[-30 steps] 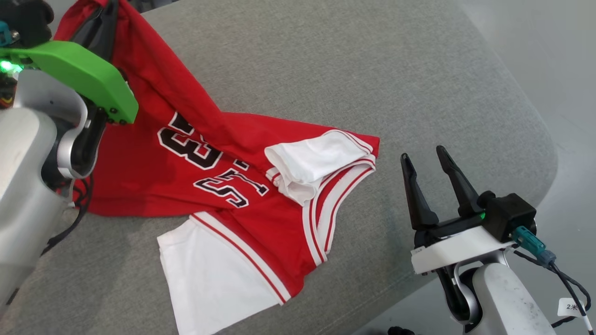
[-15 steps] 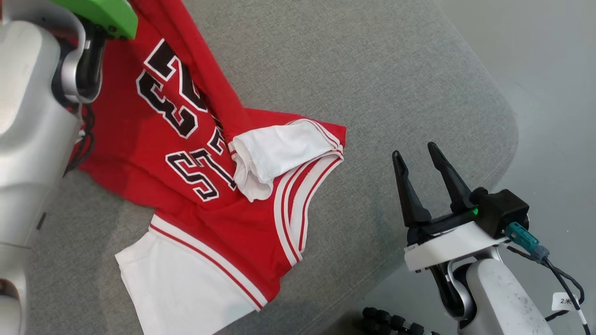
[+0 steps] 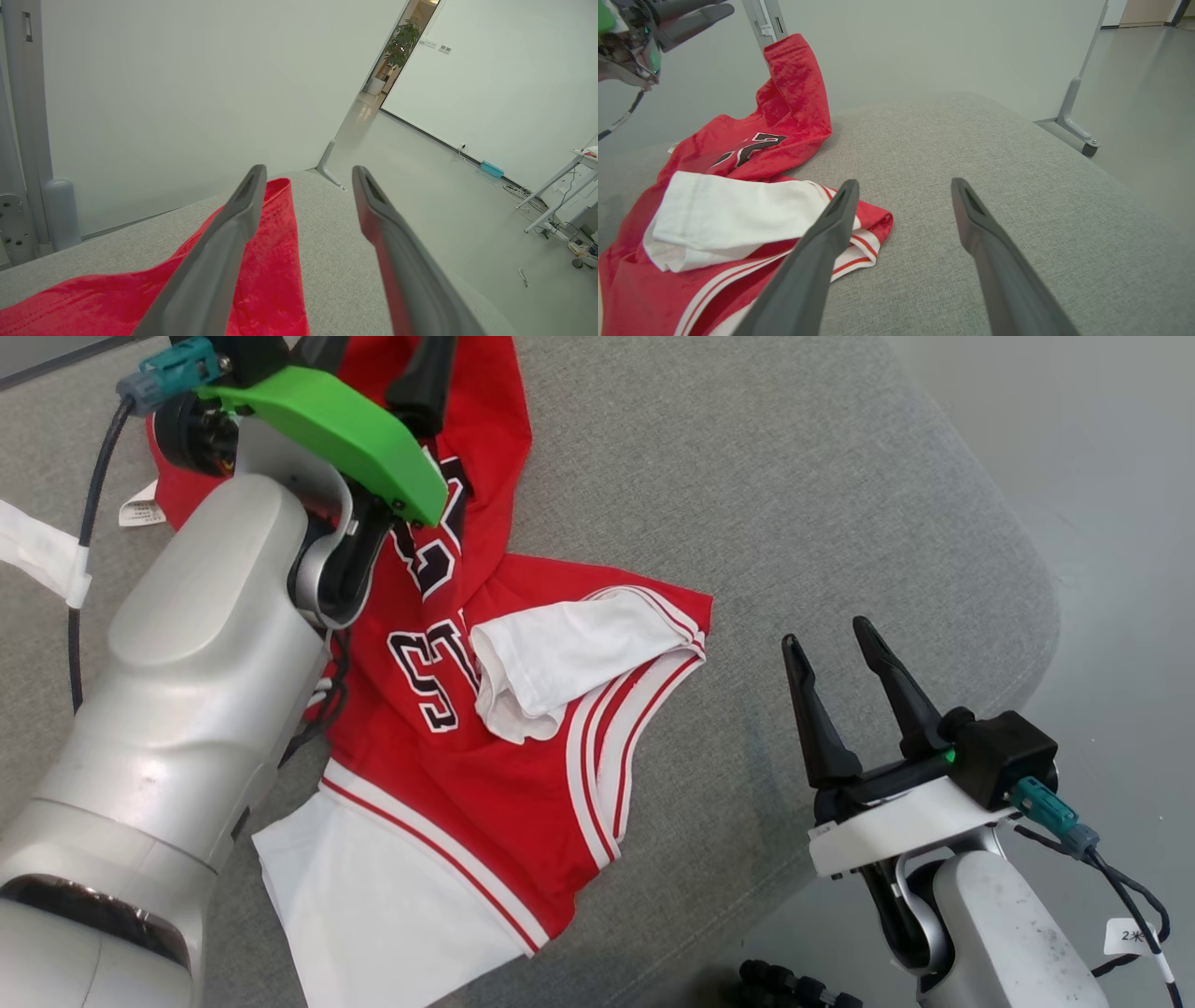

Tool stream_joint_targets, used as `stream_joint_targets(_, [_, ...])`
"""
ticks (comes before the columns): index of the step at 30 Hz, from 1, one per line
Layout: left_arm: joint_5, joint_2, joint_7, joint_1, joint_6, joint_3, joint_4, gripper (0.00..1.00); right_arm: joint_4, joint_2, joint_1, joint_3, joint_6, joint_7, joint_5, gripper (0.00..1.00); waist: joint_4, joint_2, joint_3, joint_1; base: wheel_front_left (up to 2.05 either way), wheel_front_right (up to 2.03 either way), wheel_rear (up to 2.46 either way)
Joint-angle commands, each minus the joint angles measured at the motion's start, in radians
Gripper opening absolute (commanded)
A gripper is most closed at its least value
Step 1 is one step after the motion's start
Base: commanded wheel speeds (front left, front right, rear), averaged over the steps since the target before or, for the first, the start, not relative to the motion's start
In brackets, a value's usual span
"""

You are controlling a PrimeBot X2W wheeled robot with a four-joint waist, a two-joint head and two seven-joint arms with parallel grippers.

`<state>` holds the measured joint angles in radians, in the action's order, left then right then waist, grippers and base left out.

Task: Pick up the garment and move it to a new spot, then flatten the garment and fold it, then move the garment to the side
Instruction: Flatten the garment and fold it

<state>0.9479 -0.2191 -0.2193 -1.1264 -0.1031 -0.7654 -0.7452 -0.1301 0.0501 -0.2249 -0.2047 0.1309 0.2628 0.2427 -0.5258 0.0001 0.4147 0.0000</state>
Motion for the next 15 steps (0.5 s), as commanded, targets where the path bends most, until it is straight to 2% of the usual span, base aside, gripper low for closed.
stream_joint_targets(1, [0.009, -0.014, 0.014, 0.034, -0.003, -0.008, -0.003, 1.00, -0.003, 0.001, 0.015, 0.009, 0.000, 0.003, -0.004, 1.00, 0.010, -0.0001, -0.005, 0.0000, 0.00, 0.00, 0.00])
stream_joint_targets(3, [0.016, -0.042, 0.048, 0.059, 0.011, -0.012, -0.010, 1.00, -0.003, 0.001, 0.020, 0.020, 0.000, 0.003, -0.007, 1.00, 0.020, -0.0001, -0.009, 0.0000, 0.00, 0.00, 0.00])
stream_joint_targets(11, [0.057, -0.214, 0.164, 0.126, 0.140, 0.043, -0.061, 1.00, 0.000, 0.001, 0.023, 0.019, 0.000, 0.003, -0.004, 1.00, 0.031, -0.0001, 0.000, 0.0000, 0.00, 0.00, 0.00])
stream_joint_targets(15, [0.106, -0.258, 0.277, 0.133, 0.137, 0.061, -0.068, 1.00, -0.005, 0.001, 0.022, 0.008, 0.000, 0.003, -0.007, 1.00, 0.029, -0.0001, 0.009, 0.0000, 0.00, 0.00, 0.00])
